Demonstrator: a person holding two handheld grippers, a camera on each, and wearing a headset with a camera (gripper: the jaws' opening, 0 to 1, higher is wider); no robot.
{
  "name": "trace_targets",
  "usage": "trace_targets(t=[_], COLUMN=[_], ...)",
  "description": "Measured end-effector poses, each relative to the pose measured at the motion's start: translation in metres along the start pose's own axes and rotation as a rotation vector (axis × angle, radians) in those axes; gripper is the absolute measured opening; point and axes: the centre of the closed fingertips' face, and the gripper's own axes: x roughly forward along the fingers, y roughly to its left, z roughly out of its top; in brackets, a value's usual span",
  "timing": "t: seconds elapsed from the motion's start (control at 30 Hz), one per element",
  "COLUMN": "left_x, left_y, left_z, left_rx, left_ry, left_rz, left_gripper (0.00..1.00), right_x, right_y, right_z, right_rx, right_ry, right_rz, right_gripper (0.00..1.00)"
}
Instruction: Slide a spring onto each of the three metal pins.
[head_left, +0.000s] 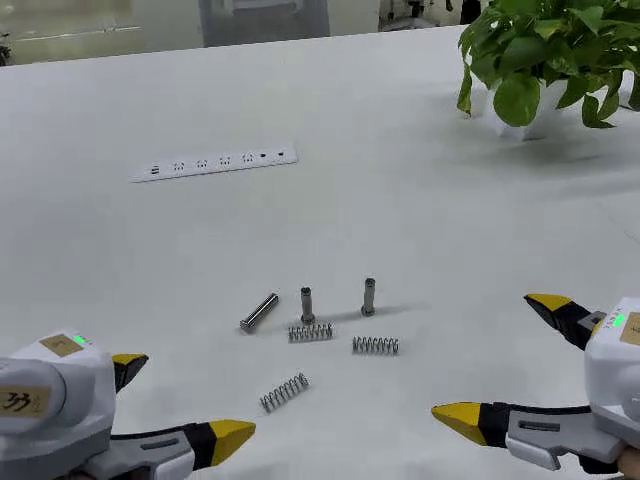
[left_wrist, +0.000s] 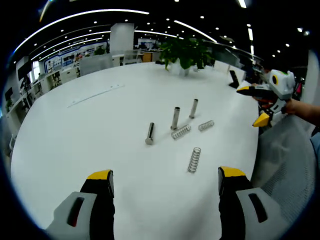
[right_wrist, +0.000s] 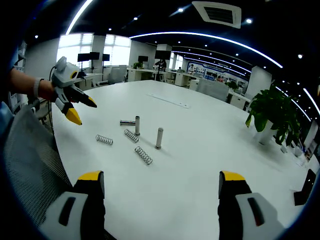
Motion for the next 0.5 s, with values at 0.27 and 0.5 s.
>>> trace_targets(t=[0.27,0.5], left_x=[0.016,0.032], left_y=[0.009,0.018], left_z=[0.042,0.056], left_rx=[0.051,0.043], left_ry=[-0.038,-0.018], left_rz=[-0.009,-0.021], left_gripper=[0.85,0.76], right_x=[-0.001,0.0], right_y=[-0.003,-0.001], right_z=[0.001,0.0], right_rx=[0.013,0.008], right_ry=[-0.005,-0.001], right_rz=[-0.011,-0.007], right_gripper=[0.95,0.94])
